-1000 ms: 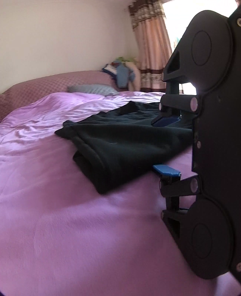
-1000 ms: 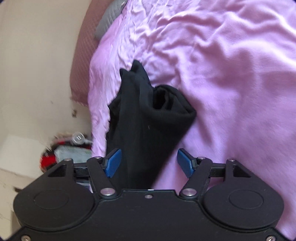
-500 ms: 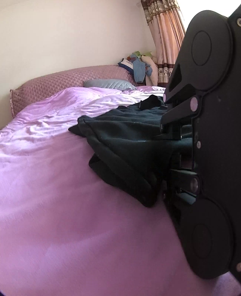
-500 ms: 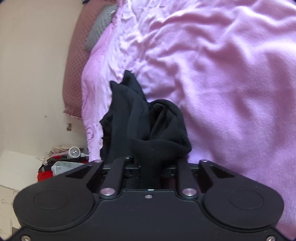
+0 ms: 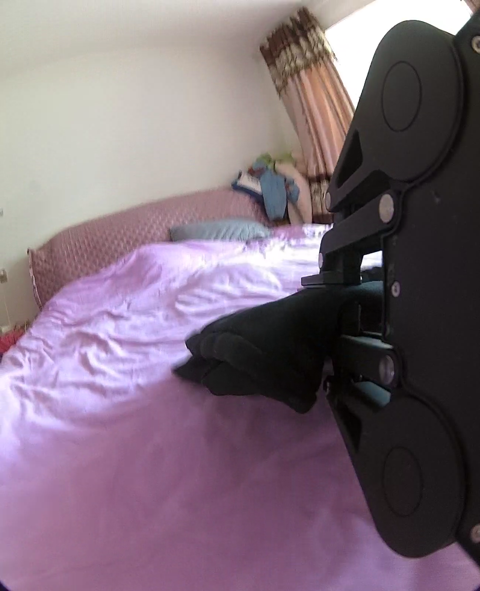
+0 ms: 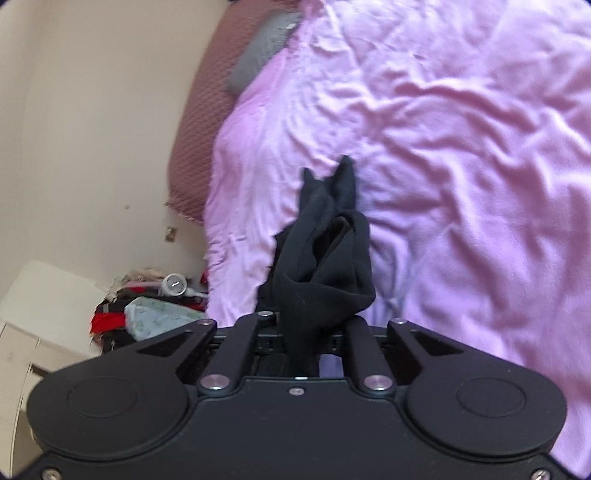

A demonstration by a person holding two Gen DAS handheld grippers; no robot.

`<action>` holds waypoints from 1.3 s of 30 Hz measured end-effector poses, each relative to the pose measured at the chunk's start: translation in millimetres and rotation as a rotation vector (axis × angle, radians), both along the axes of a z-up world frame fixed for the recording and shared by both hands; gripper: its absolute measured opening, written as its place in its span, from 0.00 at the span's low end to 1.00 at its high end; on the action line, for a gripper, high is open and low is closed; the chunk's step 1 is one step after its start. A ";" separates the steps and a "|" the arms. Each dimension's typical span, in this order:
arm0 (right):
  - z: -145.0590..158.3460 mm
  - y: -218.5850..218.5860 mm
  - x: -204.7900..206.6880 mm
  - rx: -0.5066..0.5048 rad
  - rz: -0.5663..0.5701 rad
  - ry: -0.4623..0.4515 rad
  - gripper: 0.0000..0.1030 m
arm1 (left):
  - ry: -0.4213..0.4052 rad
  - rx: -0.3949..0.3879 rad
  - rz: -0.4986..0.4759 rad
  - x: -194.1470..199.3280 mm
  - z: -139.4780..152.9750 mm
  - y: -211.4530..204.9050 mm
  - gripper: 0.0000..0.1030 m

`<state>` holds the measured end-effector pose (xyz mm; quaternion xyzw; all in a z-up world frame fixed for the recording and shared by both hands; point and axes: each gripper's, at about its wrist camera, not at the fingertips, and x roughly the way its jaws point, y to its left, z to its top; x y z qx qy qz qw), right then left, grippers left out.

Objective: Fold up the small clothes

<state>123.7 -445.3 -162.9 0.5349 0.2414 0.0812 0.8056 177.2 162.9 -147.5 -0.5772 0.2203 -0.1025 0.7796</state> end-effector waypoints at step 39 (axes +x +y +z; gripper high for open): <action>17.7 40.7 43.7 -0.921 0.192 0.010 0.58 | 0.015 0.781 -0.214 62.6 18.1 -2.7 0.45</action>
